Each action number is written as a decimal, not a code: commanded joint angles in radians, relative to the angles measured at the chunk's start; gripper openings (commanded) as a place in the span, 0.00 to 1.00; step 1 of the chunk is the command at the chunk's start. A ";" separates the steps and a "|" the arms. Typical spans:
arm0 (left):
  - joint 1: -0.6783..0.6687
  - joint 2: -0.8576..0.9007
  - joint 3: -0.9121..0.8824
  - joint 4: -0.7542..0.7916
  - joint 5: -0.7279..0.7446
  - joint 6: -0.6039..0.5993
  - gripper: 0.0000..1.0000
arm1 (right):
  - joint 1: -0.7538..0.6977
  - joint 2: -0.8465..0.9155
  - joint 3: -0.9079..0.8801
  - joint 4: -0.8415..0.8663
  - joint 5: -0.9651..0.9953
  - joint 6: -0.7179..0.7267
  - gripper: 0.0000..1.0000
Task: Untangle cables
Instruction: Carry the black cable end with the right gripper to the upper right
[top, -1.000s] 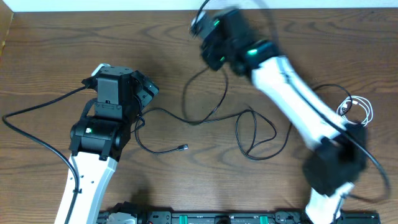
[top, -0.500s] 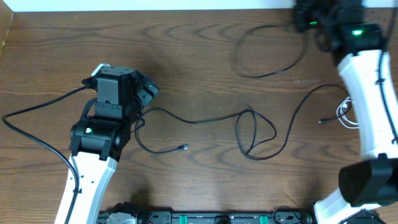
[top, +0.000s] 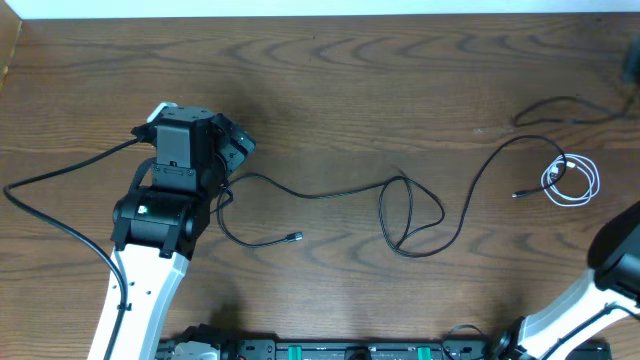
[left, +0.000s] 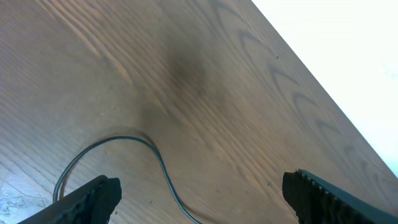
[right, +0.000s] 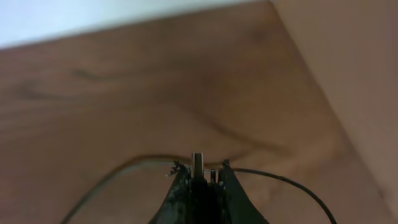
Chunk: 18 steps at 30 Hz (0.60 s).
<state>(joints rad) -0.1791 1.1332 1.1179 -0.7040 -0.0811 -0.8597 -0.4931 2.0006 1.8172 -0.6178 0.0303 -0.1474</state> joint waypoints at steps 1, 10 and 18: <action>0.005 0.003 0.012 -0.003 -0.006 0.009 0.90 | -0.056 0.014 0.002 -0.017 -0.015 0.137 0.01; 0.005 0.003 0.012 -0.003 -0.006 0.009 0.90 | -0.086 -0.082 0.002 -0.018 -0.608 0.166 0.02; 0.005 0.003 0.012 -0.003 -0.006 0.009 0.90 | 0.017 -0.275 0.002 -0.046 -0.756 0.222 0.01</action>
<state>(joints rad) -0.1791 1.1332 1.1179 -0.7044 -0.0811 -0.8597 -0.5171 1.8107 1.8069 -0.6540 -0.6102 0.0319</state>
